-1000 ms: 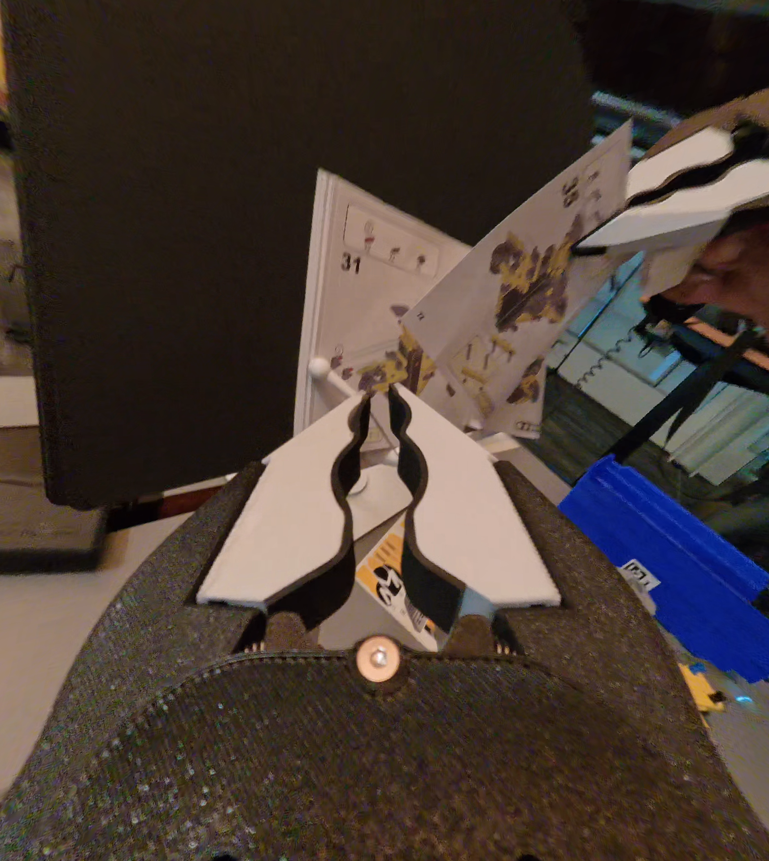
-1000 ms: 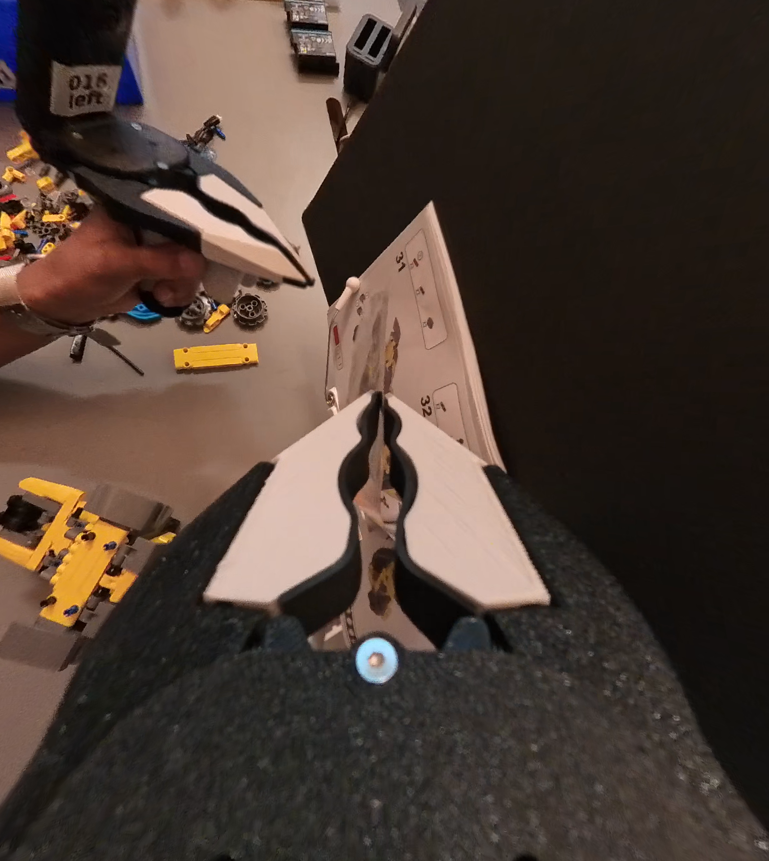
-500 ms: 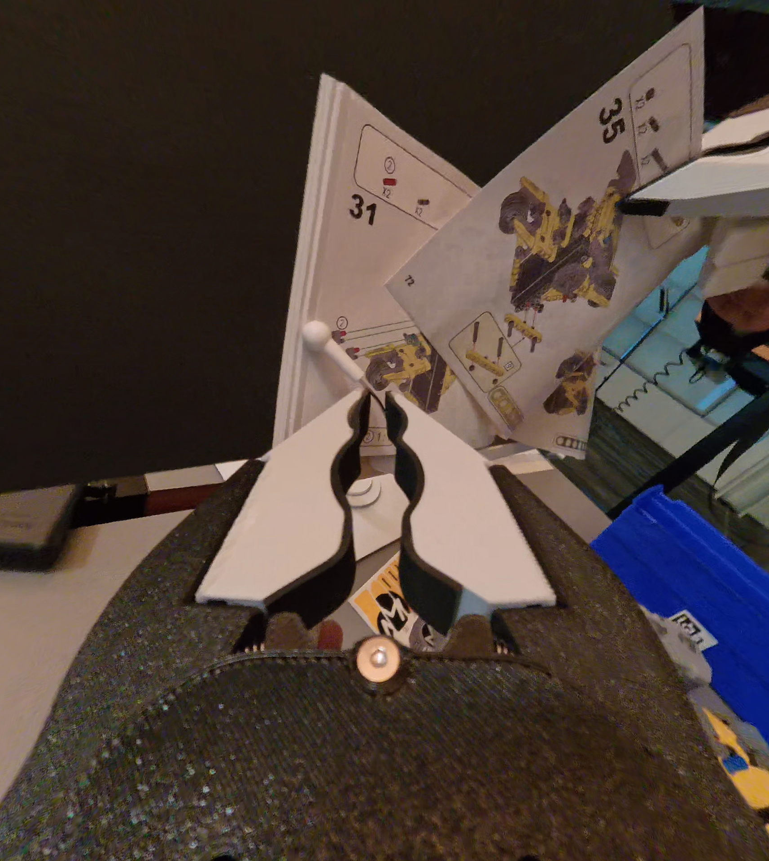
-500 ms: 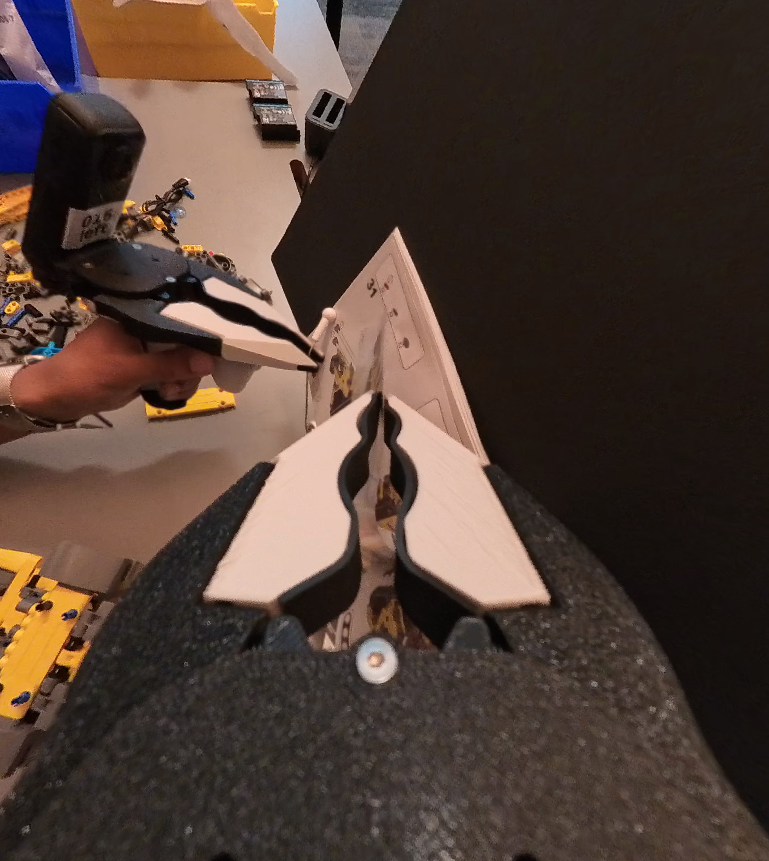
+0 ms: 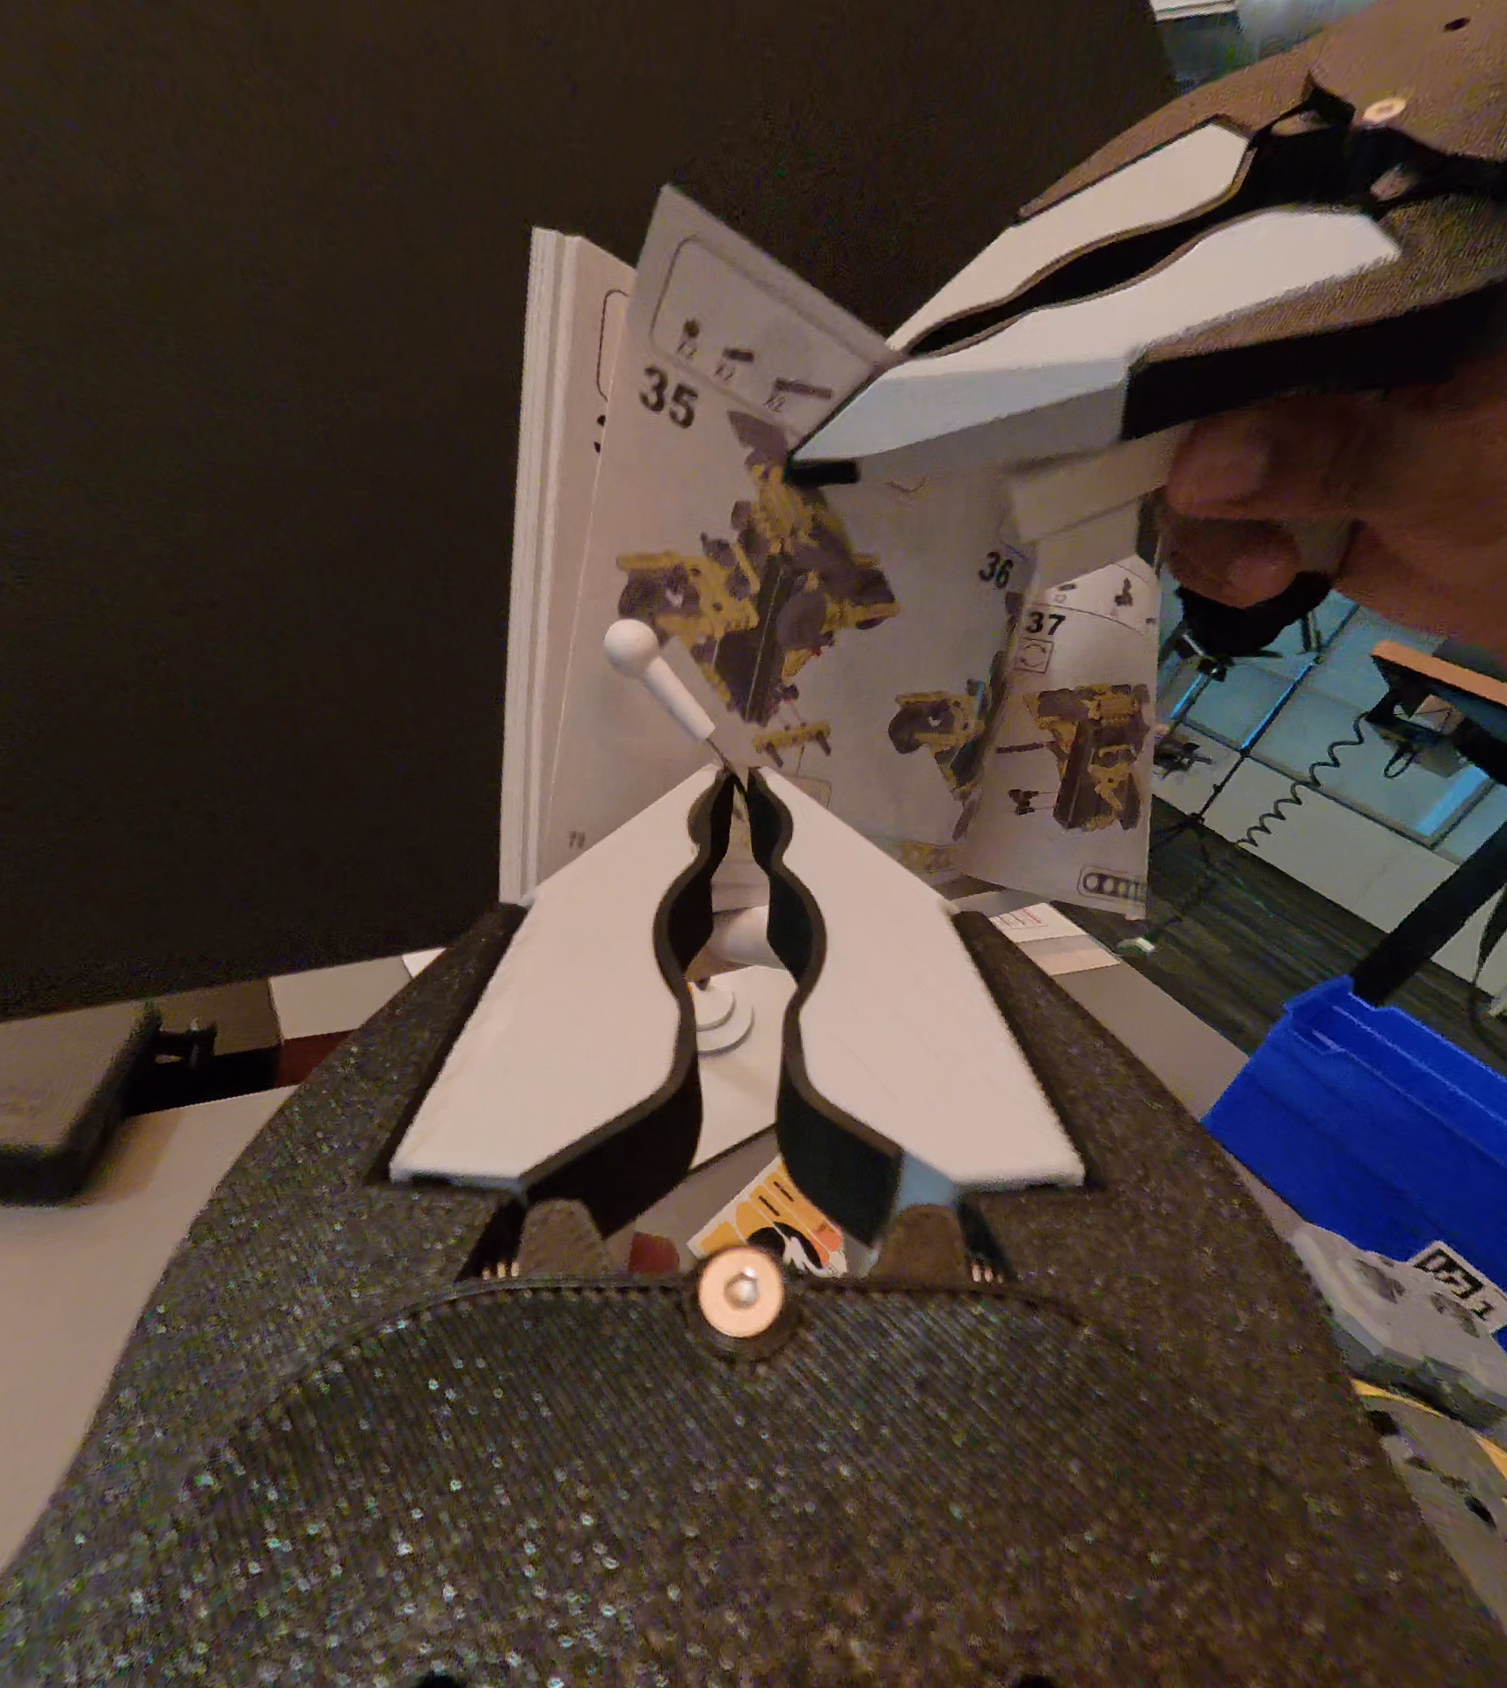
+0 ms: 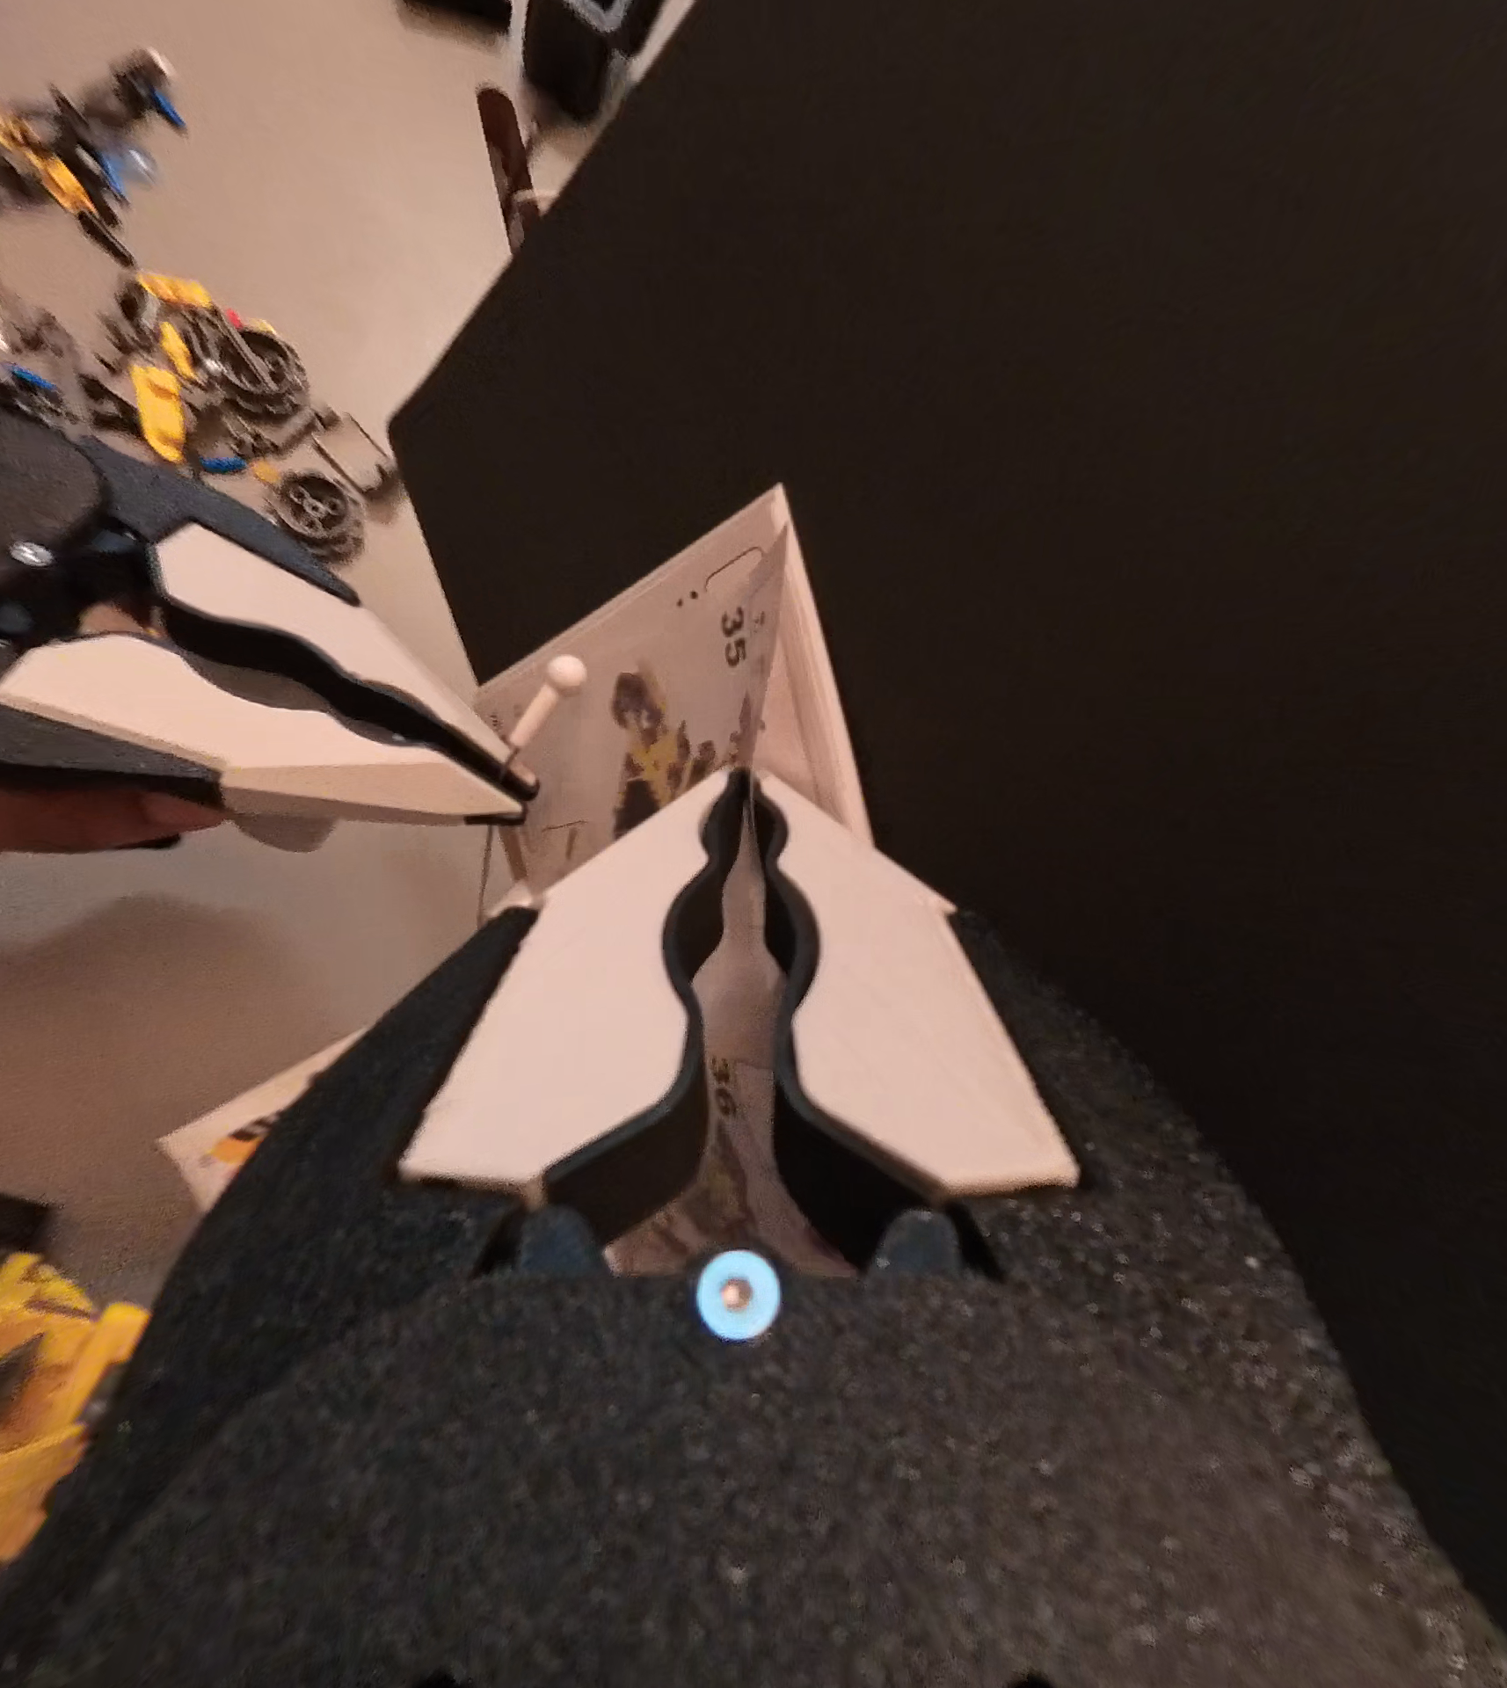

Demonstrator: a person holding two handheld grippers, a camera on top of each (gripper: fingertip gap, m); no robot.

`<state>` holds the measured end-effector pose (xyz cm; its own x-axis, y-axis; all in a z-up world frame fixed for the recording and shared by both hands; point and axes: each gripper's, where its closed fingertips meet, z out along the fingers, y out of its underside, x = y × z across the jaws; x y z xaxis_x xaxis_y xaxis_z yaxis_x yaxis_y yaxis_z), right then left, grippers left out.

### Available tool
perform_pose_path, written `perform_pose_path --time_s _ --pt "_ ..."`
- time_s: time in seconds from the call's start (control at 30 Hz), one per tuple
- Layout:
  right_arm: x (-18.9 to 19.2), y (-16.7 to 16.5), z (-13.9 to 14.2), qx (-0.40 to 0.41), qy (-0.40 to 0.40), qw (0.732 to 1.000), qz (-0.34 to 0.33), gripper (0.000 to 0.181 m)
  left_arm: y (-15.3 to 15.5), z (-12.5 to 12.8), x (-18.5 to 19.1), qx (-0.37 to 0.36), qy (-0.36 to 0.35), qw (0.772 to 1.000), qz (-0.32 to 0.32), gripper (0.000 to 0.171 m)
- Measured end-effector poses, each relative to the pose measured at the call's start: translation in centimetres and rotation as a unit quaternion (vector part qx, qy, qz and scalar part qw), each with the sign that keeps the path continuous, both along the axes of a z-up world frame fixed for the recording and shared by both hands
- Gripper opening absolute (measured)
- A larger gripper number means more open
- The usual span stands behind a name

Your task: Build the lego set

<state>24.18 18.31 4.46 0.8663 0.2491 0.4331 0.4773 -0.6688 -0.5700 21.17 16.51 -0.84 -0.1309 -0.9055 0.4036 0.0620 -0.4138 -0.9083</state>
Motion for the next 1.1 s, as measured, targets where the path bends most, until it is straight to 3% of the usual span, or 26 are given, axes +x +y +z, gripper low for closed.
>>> perform_pose_path --time_s 0.17,0.33,0.47,0.53,0.57,0.6,0.7,0.8,1.1 --pt "-0.7 0.6 -0.3 0.013 -0.003 1.0 0.014 0.001 0.2 -0.2 0.2 -0.028 0.005 0.999 -0.019 0.0" --pt "-2.0 0.5 1.0 0.049 0.026 0.998 0.019 0.023 0.1 -0.2 0.2 -0.02 0.011 1.0 -0.02 0.0" --pt "-2.3 -1.6 5.5 0.198 -0.032 0.98 0.005 0.036 0.1 -0.2 0.1 -0.023 0.013 0.999 -0.024 0.0" --pt "-2.6 -4.1 7.5 0.279 -0.073 0.958 -0.006 0.029 0.1 -0.2 0.1 -0.028 0.01 0.999 -0.027 0.0" --pt "-2.7 -5.6 7.7 0.305 -0.084 0.949 -0.012 0.01 0.1 -0.2 0.1 -0.03 0.009 0.999 -0.028 0.0" --pt "-2.7 -6.8 7.0 0.311 -0.085 0.946 -0.018 0.0 0.1 -0.2 0.1 -0.032 0.008 0.999 -0.029 0.0" --pt "0.5 -9.3 0.7 0.209 -0.094 0.969 -0.097 0.0 0.1 -0.2 0.2 -0.032 0.006 0.999 -0.029 0.0" --pt "3.1 -9.5 -2.4 0.18 -0.118 0.967 -0.136 0.0 0.1 -0.2 0.2 -0.029 0.001 0.999 -0.026 0.0" --pt "3.7 -6.3 -3.0 0.19 -0.119 0.964 -0.145 0.0 0.1 -0.2 0.0 -0.009 0.008 1.0 -0.024 0.0"
